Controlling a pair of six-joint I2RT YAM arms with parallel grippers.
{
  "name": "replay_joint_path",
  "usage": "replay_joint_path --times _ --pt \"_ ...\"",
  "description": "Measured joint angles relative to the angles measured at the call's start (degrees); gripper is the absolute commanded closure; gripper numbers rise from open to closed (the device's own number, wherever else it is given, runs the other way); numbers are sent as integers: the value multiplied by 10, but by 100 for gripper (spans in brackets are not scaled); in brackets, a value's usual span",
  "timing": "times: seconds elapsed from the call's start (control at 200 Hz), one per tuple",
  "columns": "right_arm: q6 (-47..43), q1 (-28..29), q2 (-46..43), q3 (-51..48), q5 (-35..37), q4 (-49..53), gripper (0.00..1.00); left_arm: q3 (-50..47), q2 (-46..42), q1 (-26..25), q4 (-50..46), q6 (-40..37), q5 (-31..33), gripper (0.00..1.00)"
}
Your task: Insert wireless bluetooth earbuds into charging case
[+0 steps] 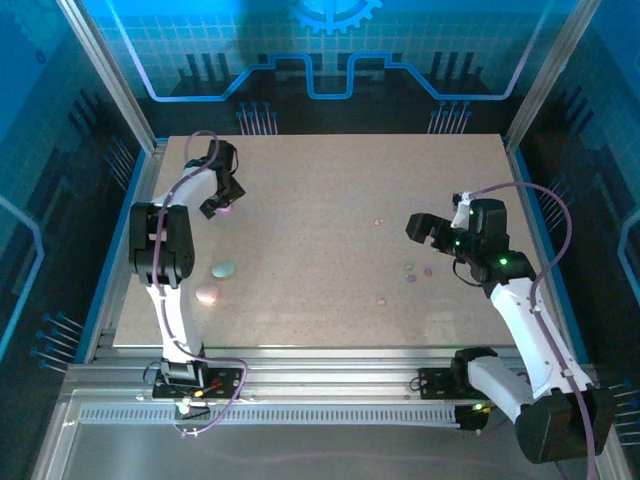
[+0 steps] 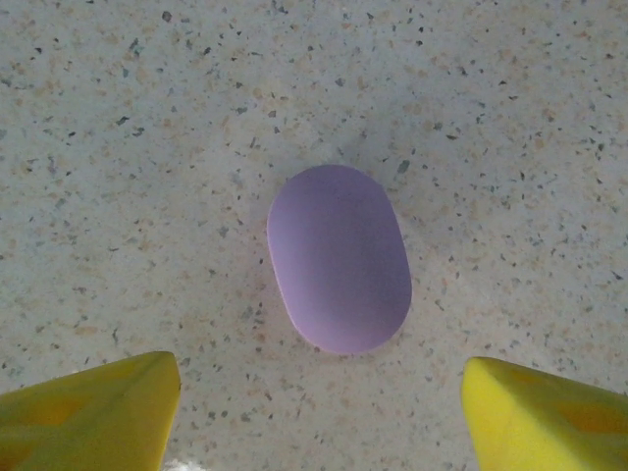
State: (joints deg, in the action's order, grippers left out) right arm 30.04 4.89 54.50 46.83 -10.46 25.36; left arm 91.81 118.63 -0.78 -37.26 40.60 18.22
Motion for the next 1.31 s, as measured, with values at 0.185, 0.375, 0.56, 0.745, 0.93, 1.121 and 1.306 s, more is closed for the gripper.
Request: replay_joint_path --times 0.185,0.375,0.56,0.745,0.93,1.121,1.306 --pt "0 0 -11 -5 13 15 0 46 36 2 -25 15 0 28" --pt "2 0 -19 -11 21 25 0 68 62 5 -41 26 0 29" --pt "5 0 -21 -11 25 30 0 80 82 7 -47 30 0 32" --pt "6 0 -21 -15 25 32 0 95 96 8 -50 30 0 41" --pt "7 0 -21 -22 25 34 0 102 109 10 -51 30 -1 46" --pt "7 0 -21 -23 25 34 0 103 112 11 -51 27 -5 56" --pt "11 0 -21 -26 25 33 0 103 112 11 -49 5 -12 65"
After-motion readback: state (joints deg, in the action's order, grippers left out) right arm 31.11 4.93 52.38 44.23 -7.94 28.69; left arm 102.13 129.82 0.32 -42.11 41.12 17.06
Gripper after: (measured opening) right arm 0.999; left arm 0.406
